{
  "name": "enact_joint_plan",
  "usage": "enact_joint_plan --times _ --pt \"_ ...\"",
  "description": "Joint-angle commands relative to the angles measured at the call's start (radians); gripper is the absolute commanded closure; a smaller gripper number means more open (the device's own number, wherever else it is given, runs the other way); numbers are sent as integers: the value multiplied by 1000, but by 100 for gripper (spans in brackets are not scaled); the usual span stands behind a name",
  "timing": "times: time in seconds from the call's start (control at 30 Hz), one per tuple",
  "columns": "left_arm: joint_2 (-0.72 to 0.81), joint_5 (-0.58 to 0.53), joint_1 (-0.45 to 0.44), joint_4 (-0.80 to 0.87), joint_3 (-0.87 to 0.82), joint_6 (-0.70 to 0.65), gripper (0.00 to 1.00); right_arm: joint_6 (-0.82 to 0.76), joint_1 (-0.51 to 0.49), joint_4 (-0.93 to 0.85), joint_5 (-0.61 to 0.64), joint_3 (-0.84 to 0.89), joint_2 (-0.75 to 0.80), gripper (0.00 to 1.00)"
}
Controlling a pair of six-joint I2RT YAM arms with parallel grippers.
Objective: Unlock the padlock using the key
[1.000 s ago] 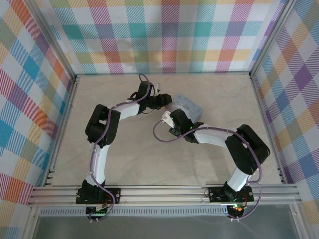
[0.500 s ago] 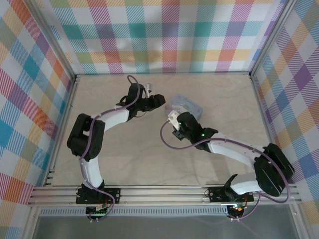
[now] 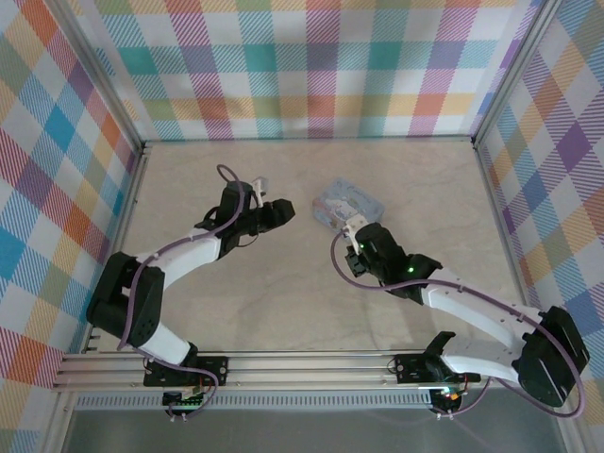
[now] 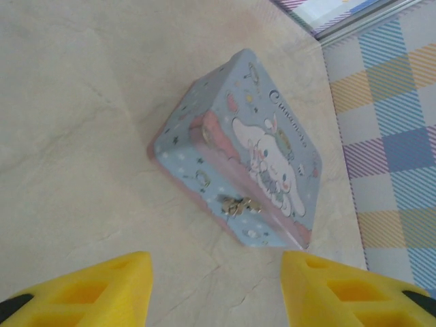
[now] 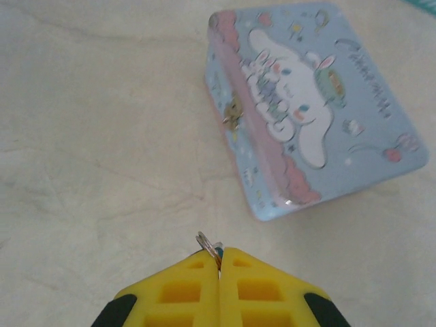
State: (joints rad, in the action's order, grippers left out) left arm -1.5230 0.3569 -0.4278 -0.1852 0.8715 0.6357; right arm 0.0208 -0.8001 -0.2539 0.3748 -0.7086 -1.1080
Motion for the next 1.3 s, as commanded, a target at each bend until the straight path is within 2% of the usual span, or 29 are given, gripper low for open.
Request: enact_joint_plan --times 0.0,0.23,0.5,0.57,0.67,0.73,0.77,0.87,0.93,1.07,1.1,1.13,1.17,1.23,1.27 --pt "62 -37 -5 9 -50 -15 46 93 -8 -2 -129 14 21 100" --pt "116 -56 -17 10 -126 -2 46 163 -54 92 -283 44 -74 100" --pt "142 -71 -23 18 -160 4 45 227 -76 216 -373 73 -191 100" --pt "147 -74 -23 18 -164 6 44 233 -76 240 -372 82 -218 97" --pt "149 -76 -23 22 -164 8 44 241 -76 248 -358 79 -261 88" --pt "154 -78 -24 26 -163 9 44 249 -76 240 -337 73 -280 77" --pt "157 -81 -23 30 -163 8 44 248 -76 240 -334 74 -280 76" --pt "173 -94 -23 43 -160 4 44 252 -72 225 -308 69 -263 68" --pt "187 -110 -23 57 -160 0 41 254 -72 188 -277 54 -238 59" --pt "221 -150 -22 119 -148 -27 37 260 -53 90 -238 10 -164 50" --pt "233 -167 -23 143 -144 -36 34 266 -42 62 -230 -1 -141 46" --pt "248 -188 -23 166 -140 -46 20 276 -31 37 -216 -9 -115 39" --pt "261 -208 -23 184 -138 -56 0 288 -19 11 -201 -18 -93 33" --pt "294 -249 -22 231 -129 -91 0 303 21 -37 -185 -33 -40 28" --pt "307 -274 -20 259 -120 -104 0 310 38 -55 -172 -37 -17 7"
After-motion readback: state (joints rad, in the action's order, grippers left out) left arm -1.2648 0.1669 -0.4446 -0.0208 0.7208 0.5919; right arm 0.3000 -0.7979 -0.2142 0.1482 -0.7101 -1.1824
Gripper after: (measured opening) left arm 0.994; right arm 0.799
